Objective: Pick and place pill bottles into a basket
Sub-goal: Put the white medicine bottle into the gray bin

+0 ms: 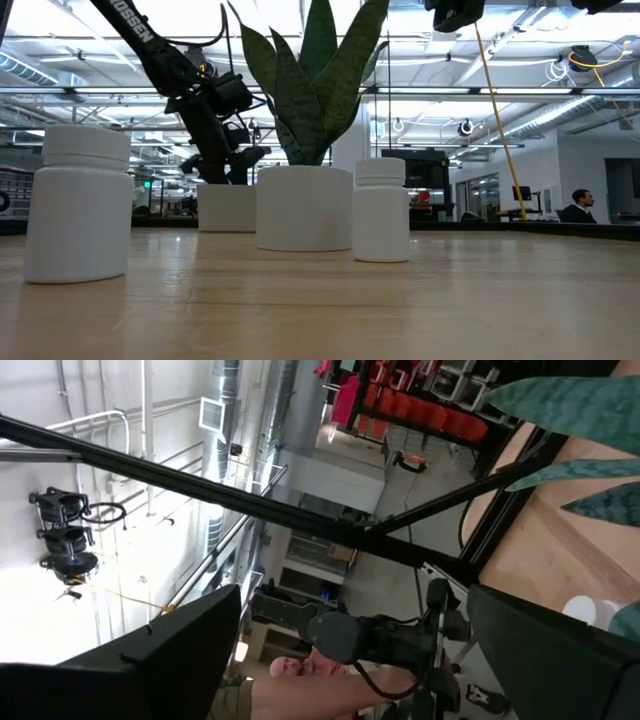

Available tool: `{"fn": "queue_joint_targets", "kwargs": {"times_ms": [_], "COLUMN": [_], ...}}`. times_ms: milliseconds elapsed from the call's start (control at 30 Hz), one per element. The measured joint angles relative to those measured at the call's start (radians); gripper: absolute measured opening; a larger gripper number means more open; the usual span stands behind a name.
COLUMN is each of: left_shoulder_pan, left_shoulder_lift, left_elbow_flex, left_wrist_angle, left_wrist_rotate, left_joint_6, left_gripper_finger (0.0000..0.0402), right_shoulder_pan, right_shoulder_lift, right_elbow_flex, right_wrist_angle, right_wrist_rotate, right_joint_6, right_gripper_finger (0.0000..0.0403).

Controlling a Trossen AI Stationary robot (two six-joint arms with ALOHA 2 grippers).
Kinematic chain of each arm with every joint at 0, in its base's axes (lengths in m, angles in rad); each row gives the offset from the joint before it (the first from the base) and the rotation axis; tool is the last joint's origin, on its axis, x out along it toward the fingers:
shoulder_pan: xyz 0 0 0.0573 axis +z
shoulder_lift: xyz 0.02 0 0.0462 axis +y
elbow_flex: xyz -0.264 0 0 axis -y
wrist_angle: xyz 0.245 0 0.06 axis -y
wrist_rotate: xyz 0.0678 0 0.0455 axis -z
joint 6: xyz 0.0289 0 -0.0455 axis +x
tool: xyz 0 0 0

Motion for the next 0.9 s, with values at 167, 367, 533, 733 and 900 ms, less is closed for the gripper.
{"fn": "queue_joint_targets", "kwargs": {"times_ms": [167,367,533,733,900], "left_shoulder_pan": [-0.002,-0.002,-0.002,-0.002,0.005], "left_shoulder_lift": [0.000,0.000,-0.016,-0.112,-0.283], "left_elbow_flex": [0.000,0.000,0.000,0.000,0.001], "left_wrist_angle": [-0.006,-0.009,-0.021,-0.036,-0.050], "left_wrist_rotate": [-0.039,-0.007,0.055,0.152,0.310], "left_joint_6": [-0.039,-0.068,-0.100,-0.118,-0.159], "left_gripper_finger": [0.0204,0.0245,0.0280,0.0274,0.0225], "right_shoulder_pan": [0.000,0.000,0.000,0.000,0.000], "right_shoulder_lift": [0.000,0.000,0.000,0.000,0.000], "right_elbow_flex": [0.000,0.000,0.000,0.000,0.000], "right_wrist_angle": [0.000,0.001,0.004,0.078,0.077], "right_wrist_rotate": [-0.002,-0.002,-0.003,0.000,-0.001], "right_joint_6": [0.002,0.001,-0.004,-0.101,-0.117], "right_gripper_finger": [0.0380,0.0380,0.0380,0.0380,0.0380]}}
